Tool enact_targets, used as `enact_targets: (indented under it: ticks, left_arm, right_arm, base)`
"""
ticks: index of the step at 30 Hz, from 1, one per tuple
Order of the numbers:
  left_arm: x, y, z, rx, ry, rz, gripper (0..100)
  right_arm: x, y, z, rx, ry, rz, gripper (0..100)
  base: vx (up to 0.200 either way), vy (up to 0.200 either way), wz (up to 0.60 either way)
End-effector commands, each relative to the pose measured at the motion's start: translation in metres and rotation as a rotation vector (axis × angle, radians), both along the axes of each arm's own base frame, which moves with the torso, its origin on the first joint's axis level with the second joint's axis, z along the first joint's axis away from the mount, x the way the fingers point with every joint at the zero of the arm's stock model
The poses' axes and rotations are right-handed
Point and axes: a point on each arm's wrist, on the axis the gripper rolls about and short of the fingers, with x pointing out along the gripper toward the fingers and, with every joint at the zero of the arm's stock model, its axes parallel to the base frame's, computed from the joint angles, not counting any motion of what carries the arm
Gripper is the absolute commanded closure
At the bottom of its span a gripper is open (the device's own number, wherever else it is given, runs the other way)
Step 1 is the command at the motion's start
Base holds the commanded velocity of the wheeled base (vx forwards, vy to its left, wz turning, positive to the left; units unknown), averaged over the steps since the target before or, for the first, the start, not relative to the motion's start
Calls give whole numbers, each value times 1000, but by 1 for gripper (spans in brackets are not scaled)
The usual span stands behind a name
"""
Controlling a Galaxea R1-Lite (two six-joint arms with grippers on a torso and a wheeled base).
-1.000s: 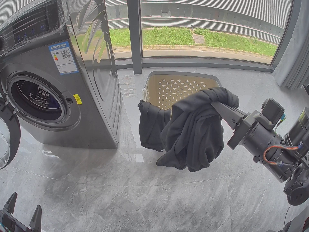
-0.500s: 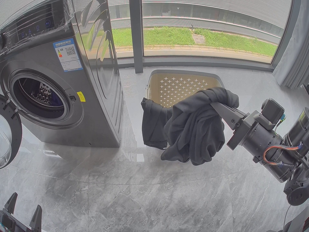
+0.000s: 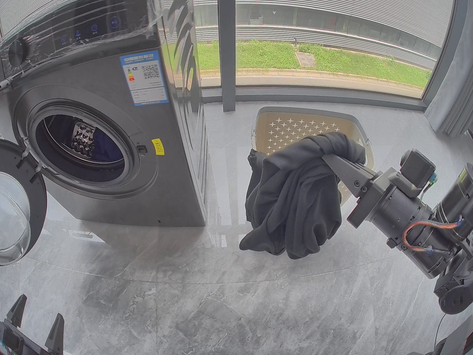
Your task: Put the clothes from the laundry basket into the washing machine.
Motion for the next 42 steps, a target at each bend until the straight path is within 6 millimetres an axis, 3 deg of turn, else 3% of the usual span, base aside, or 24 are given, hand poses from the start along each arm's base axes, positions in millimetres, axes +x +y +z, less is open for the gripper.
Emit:
enact_targets:
  ticks: [1, 14, 26, 42]
  left_arm:
    - [0, 0, -5, 0, 8, 0, 0]
    - [0, 0, -4, 0, 4, 0, 0]
    - [0, 0, -4, 0, 6, 1, 0]
    - [0, 0, -5, -2, 6, 1, 0]
  right_arm:
    - [0, 0, -1, -2, 1, 2, 100]
    - [0, 0, 2, 4, -6, 2, 100]
    - [-1, 0, 0, 1, -2, 2, 100]
    - [1, -3, -1, -3, 4, -10, 100]
  base:
    - [0, 200, 0]
    - [0, 200, 0]
    - [0, 0, 0]
    - [-188, 0, 0]
